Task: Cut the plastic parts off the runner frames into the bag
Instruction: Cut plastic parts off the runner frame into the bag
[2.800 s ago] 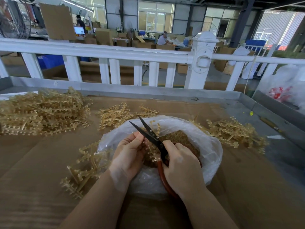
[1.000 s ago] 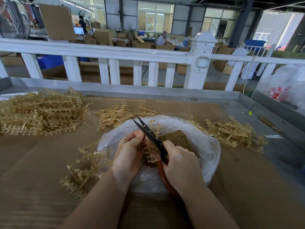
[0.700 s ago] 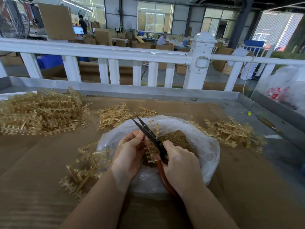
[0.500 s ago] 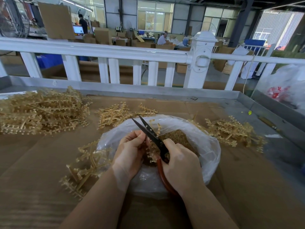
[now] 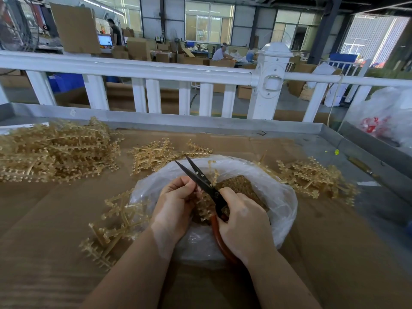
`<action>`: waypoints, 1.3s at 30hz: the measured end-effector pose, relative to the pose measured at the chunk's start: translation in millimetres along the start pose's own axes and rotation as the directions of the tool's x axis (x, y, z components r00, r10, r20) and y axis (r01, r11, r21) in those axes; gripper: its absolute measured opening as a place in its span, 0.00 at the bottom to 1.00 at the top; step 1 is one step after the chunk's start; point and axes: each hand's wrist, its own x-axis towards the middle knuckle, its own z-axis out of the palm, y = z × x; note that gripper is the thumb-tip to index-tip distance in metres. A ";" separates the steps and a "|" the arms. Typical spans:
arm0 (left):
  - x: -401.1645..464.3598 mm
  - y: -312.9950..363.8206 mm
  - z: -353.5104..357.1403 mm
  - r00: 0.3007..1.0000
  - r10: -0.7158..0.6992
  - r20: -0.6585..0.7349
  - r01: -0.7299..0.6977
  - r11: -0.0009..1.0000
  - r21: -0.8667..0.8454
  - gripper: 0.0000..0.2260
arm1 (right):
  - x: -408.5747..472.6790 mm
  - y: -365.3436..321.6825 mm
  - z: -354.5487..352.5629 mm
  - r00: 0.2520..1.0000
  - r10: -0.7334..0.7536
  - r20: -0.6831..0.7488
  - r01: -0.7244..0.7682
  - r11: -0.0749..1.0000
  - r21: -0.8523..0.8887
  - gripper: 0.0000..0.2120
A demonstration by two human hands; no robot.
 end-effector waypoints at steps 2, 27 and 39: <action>0.1 -0.2 -1.1 1.000 0.001 0.007 -0.001 1.000 0.009 0.11 | -0.3 0.1 -0.3 1.000 0.000 -0.002 0.000 1.000 0.003 0.14; 2.8 -8.3 0.3 0.991 0.102 -0.089 -0.094 0.991 0.091 0.07 | 2.1 0.9 2.3 0.993 0.030 -0.113 -0.028 0.999 0.020 0.11; -0.2 -11.6 -2.2 0.990 0.137 -0.039 -0.129 0.978 0.166 0.06 | 1.3 5.0 6.2 0.987 0.022 -0.157 -0.020 1.000 0.009 0.12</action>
